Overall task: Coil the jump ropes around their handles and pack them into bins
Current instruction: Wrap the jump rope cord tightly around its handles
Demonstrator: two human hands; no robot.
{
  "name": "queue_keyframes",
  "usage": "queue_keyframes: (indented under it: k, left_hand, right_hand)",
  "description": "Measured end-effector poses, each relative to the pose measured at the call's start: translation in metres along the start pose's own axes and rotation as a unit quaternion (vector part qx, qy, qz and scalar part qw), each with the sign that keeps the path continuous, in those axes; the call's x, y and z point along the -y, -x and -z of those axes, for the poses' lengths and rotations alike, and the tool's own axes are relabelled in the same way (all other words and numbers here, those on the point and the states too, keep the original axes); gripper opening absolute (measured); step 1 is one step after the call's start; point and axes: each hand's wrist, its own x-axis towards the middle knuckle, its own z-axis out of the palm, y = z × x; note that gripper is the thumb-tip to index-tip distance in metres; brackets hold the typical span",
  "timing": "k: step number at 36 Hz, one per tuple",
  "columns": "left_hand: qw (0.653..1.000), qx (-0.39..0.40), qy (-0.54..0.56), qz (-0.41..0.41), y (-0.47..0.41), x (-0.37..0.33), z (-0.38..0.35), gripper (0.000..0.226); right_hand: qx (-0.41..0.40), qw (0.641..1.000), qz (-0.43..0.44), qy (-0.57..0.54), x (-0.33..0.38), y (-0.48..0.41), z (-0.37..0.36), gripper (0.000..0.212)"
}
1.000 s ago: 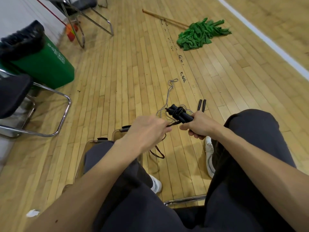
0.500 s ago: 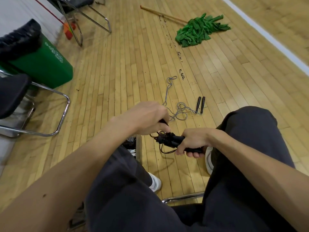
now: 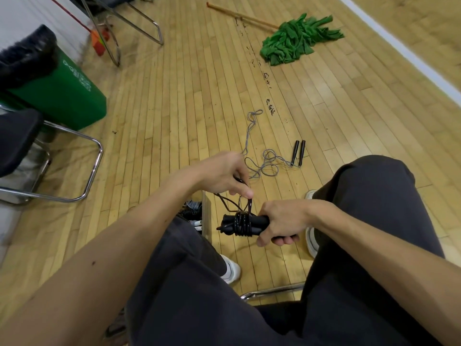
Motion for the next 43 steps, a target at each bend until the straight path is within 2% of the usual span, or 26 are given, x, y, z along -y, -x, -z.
queue_keyframes:
  k: [7, 15, 20, 23, 26, 28, 31, 36, 41, 43]
  left_hand:
    - [0.985, 0.003, 0.169, 0.034, 0.004, 0.015, -0.014, 0.026]
    - [0.954, -0.019, 0.286, 0.086, 0.013, 0.029, -0.029, 0.027]
    - [0.939, -0.037, 0.331, 0.087, 0.016, 0.033, -0.041, 0.033]
    - [0.930, -0.039, 0.353, 0.094, 0.018, 0.038, -0.049, 0.024]
    - [0.934, -0.028, 0.345, 0.090, 0.020, 0.043, -0.057, 0.040]
    - [0.936, -0.027, 0.338, 0.091, 0.023, 0.040, -0.060, 0.035]
    - [0.940, -0.056, 0.323, 0.098, 0.024, 0.033, -0.062, 0.034]
    - [0.918, -0.110, 0.364, 0.111, 0.024, 0.025, -0.065, 0.034]
    - [0.895, -0.136, 0.414, 0.098, 0.026, 0.026, -0.069, 0.033]
    - [0.879, -0.130, 0.448, 0.094, 0.026, 0.026, -0.071, 0.040]
  right_hand:
    - [0.015, 0.999, 0.037, 0.010, 0.002, 0.002, -0.004, 0.017]
    - [-0.011, 0.994, 0.098, -0.043, 0.006, 0.004, 0.000, 0.018]
    - [-0.018, 0.991, 0.117, -0.062, 0.007, 0.005, 0.000, 0.014]
    - [-0.029, 0.987, 0.129, -0.092, 0.008, 0.006, 0.002, 0.011]
    - [-0.036, 0.982, 0.151, -0.111, 0.010, 0.008, 0.004, 0.008]
    - [-0.044, 0.978, 0.162, -0.127, 0.011, 0.009, 0.005, 0.003]
    - [-0.061, 0.971, 0.171, -0.154, 0.012, 0.011, 0.008, 0.013]
    - [-0.071, 0.959, 0.177, -0.210, 0.015, 0.013, 0.012, 0.025]
    - [-0.060, 0.947, 0.189, -0.251, 0.013, 0.015, 0.014, 0.027]
    - [-0.052, 0.941, 0.197, -0.271, 0.012, 0.016, 0.015, 0.027]
